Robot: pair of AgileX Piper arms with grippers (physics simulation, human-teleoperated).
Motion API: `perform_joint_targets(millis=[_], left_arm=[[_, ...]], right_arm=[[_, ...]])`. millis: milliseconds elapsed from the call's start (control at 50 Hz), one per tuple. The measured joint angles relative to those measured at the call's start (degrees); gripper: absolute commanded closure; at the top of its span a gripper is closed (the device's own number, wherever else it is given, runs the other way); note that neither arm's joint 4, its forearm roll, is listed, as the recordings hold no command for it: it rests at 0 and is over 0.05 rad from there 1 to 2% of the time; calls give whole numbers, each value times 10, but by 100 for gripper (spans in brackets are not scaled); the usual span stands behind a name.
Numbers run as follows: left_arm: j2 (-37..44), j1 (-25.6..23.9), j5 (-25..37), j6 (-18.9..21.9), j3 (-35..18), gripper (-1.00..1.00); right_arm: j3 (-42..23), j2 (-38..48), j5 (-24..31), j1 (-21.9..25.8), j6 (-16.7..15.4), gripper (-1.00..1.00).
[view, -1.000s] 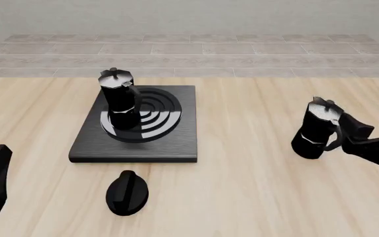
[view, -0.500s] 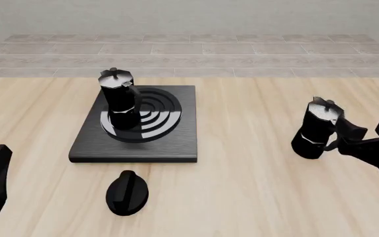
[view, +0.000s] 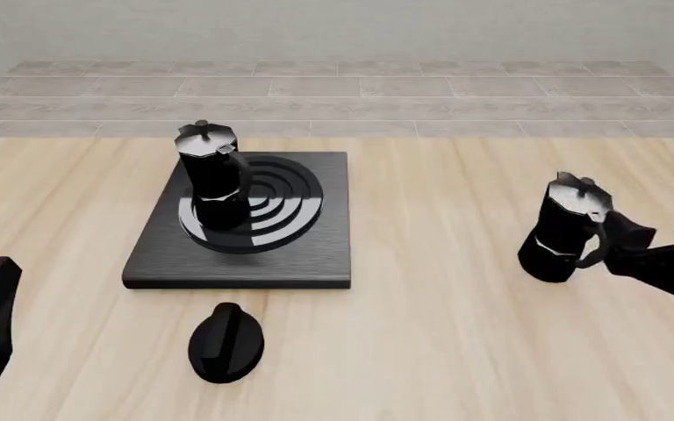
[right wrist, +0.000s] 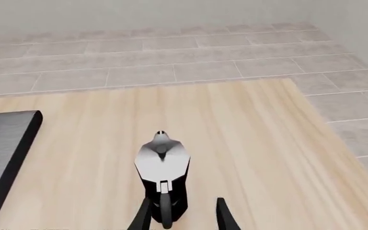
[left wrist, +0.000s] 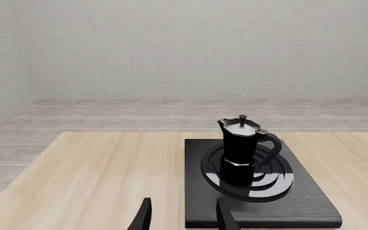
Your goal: Put both moka pots on the stove.
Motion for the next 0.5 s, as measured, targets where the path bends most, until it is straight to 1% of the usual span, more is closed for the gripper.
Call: perform_joint_targets(millis=[500], left_arm=[[0,0,0,0,0,-100]], right_arm=[[9,69,-41,19,-10,-100]])
